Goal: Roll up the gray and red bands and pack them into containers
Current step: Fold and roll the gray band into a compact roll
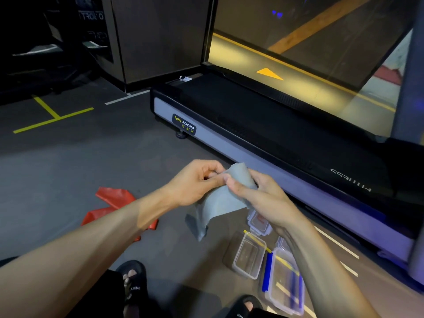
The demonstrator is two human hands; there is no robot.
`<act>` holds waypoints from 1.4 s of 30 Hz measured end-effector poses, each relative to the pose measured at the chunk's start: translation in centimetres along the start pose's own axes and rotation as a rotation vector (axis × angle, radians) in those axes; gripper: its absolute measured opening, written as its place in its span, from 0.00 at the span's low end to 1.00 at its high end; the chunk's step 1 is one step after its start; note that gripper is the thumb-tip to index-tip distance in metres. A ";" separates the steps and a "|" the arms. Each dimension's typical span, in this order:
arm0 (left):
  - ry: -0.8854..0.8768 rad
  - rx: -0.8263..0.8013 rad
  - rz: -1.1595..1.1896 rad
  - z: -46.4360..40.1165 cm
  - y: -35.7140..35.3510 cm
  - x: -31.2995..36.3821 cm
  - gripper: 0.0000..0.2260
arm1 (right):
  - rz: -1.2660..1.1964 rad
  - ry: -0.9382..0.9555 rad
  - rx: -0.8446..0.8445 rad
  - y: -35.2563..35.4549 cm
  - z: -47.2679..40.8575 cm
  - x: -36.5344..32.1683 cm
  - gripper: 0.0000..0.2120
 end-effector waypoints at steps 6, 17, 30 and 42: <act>0.031 -0.038 -0.028 -0.2 0.4 -0.1 0.08 | -0.082 -0.060 0.227 1.7 -0.5 1.1 0.16; 0.044 -0.006 -0.054 -0.3 1.1 -0.3 0.12 | 0.116 -0.036 0.174 1.5 -0.5 0.8 0.19; 0.029 -0.037 0.044 -0.2 0.9 0.3 0.08 | -0.083 -0.061 0.172 0.9 -0.4 0.6 0.21; 0.110 -0.153 -0.011 -0.2 0.5 -1.0 0.14 | -0.067 -0.090 0.162 2.2 -0.4 0.4 0.16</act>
Point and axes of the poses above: each hand's wrist, its own z-axis away from the middle knuckle, its own y-axis out of the back of the hand, x = y × z, the point moved 7 cm from there along -z, towards the middle knuckle, and after that the axes turned 9 degrees about y, right-handed, at the moved point
